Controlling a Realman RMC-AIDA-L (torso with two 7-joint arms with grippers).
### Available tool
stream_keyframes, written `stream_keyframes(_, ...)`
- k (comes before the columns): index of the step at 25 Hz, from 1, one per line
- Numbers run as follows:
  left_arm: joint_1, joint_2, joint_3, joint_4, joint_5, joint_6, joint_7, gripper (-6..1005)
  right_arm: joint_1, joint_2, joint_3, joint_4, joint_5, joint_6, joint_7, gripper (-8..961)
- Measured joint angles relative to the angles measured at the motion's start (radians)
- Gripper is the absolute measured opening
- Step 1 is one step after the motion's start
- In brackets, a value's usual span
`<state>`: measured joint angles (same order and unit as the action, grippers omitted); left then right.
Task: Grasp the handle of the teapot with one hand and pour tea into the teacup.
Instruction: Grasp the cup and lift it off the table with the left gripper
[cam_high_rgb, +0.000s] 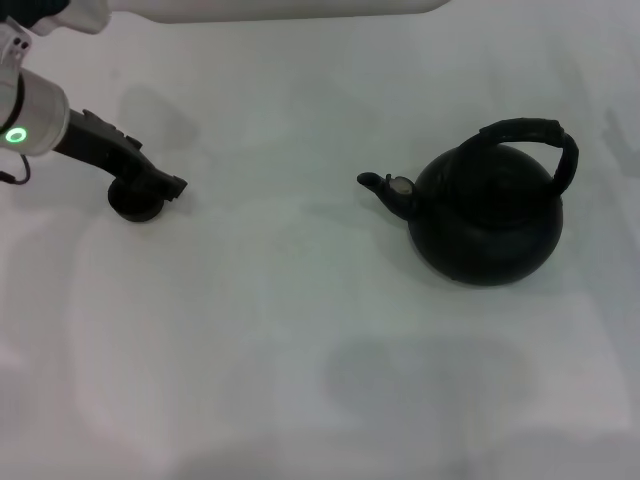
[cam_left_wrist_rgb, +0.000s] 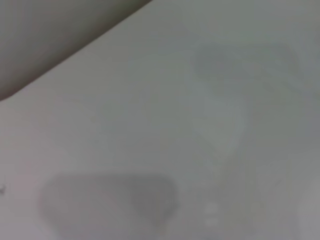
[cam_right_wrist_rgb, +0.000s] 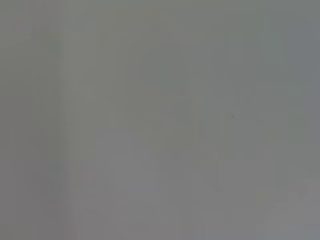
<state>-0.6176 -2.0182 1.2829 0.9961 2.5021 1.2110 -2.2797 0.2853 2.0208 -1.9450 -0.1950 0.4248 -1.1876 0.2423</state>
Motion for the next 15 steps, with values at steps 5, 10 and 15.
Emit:
stream_keyframes(5,0.001,-0.012,0.0,-0.002,0.027,0.0,-0.001,861,0.001,-0.001,0.0,-0.002,0.0,0.001,0.0,855)
stream_keyframes(10,0.003,-0.017,-0.001,-0.002,0.046,0.0,-0.008,861,0.003,-0.001,0.0,-0.001,0.0,0.006,0.0,855)
stream_keyframes(15,0.005,-0.019,0.005,-0.002,0.047,0.004,-0.01,861,0.003,-0.001,0.0,0.0,0.0,0.008,0.0,855)
